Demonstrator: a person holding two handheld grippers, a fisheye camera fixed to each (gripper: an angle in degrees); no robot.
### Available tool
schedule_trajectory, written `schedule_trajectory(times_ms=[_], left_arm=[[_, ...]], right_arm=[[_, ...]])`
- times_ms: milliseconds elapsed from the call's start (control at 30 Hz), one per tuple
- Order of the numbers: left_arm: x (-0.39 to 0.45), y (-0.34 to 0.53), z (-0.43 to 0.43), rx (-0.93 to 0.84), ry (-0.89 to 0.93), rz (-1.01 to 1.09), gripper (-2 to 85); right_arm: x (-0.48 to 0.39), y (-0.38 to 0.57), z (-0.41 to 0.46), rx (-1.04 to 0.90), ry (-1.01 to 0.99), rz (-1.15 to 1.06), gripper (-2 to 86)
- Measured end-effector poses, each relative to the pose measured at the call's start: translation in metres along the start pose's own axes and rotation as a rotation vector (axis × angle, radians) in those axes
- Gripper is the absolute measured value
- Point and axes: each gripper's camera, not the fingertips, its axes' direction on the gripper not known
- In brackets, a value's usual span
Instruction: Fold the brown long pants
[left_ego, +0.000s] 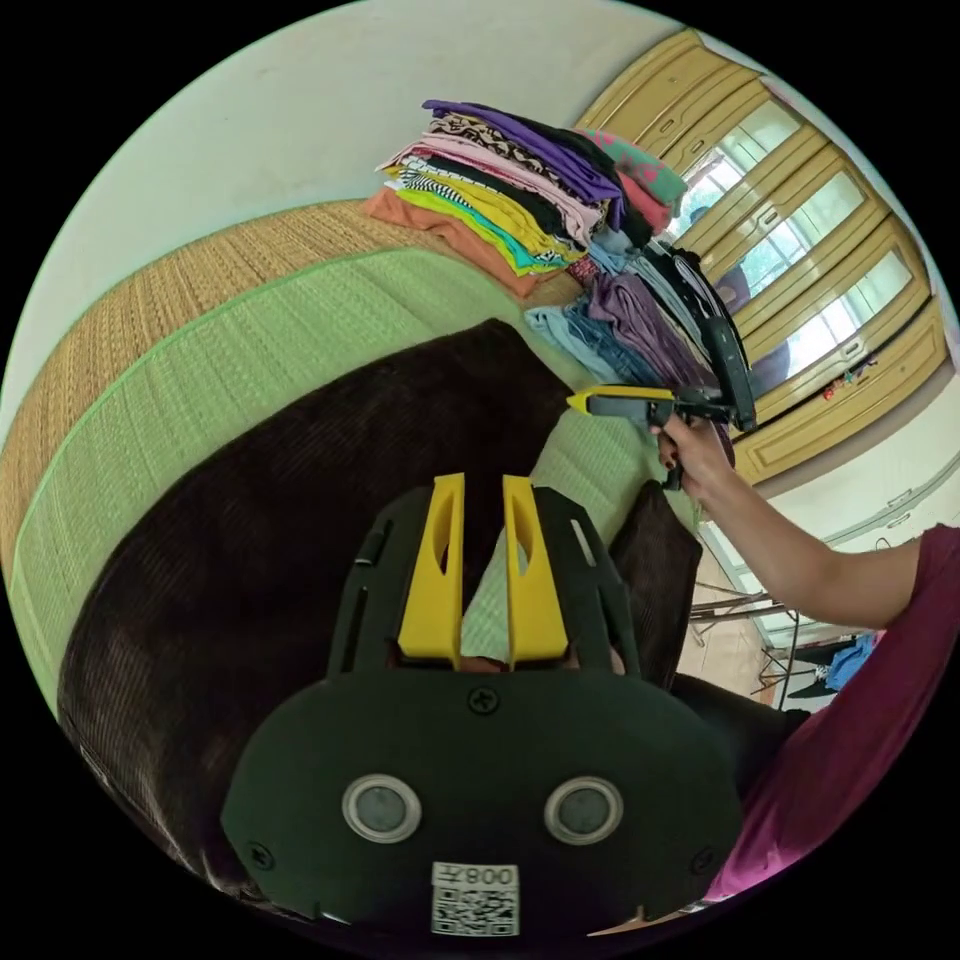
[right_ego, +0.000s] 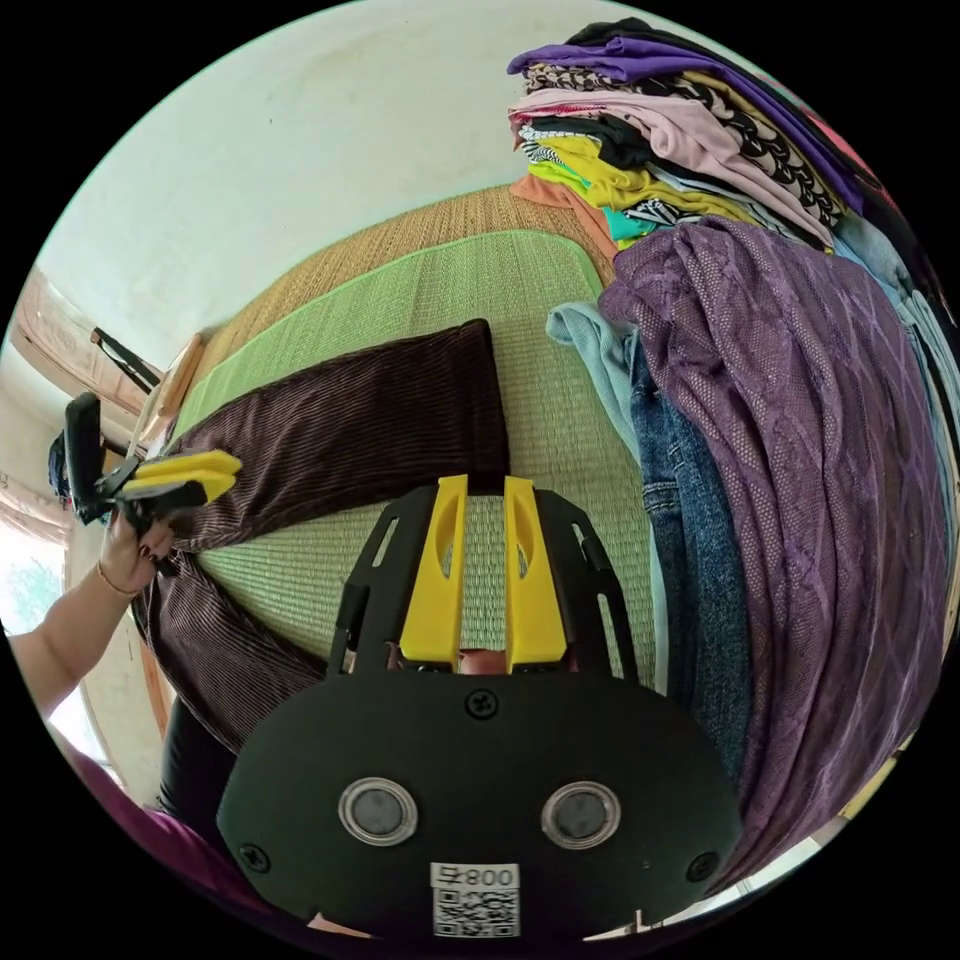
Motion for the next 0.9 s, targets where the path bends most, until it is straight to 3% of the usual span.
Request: schedule_trajectory(times_ms=[200, 333, 433, 533, 767, 900], left_arm=[[-0.02, -0.09, 0.036, -0.026, -0.035, 0.0, 8.3], [-0.023, -0.133, 0.071, -0.159, -0.144, 0.066, 8.4], [-0.021, -0.142, 0.082, -0.182, -0.197, 0.113, 7.1], [-0.024, -0.14, 0.081, -0.185, -0.141, 0.104, 4.8], [-0.006, -0.135, 0.049, -0.023, -0.057, 0.115, 3.4], [-0.004, -0.144, 0.067, -0.048, -0.096, 0.116, 4.0]], right_arm=[[0.003, 0.001, 0.009, 0.016, -0.013, -0.003, 6.1], [0.007, -0.002, 0.014, 0.02, -0.026, -0.009, 5.8], [0.011, -0.003, 0.017, 0.032, -0.037, -0.007, 4.9], [0.017, -0.004, 0.016, 0.042, -0.05, 0.008, 3.2], [0.024, 0.005, -0.044, 0.143, -0.105, -0.025, 2.0], [0.04, -0.012, -0.054, 0.16, -0.068, 0.004, 1.8]])
